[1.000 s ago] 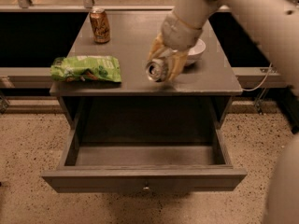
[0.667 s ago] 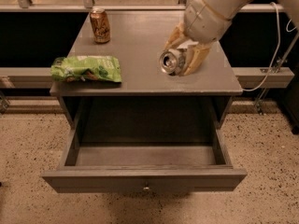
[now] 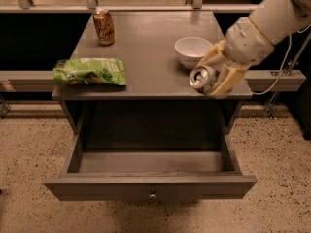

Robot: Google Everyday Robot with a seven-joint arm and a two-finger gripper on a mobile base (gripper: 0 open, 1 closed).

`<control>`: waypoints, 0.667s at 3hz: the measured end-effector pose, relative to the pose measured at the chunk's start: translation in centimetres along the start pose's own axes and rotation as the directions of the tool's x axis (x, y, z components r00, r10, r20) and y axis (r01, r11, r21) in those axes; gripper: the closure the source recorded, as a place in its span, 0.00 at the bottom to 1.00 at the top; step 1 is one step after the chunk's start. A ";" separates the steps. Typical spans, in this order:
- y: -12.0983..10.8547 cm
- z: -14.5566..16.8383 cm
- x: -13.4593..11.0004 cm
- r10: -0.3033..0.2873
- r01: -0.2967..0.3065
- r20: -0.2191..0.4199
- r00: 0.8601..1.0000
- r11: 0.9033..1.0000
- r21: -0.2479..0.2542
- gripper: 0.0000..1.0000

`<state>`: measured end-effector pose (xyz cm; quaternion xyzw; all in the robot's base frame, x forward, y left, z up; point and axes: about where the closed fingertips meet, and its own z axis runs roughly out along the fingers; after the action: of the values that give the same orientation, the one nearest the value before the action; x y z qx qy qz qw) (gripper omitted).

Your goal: Place 7up can into top drawer

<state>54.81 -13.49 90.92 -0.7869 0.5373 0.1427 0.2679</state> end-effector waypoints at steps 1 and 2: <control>3.2 1.3 1.8 0.155 -0.168 0.232 0.960 0.985 0.035 1.00; 4.4 1.8 2.5 0.213 -0.245 0.338 0.917 0.968 0.055 1.00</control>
Offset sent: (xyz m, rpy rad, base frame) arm -0.0397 -0.0356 -0.0479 0.5034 0.1996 -0.2208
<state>51.85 -15.61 87.04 -0.6696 0.5797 0.2766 0.3730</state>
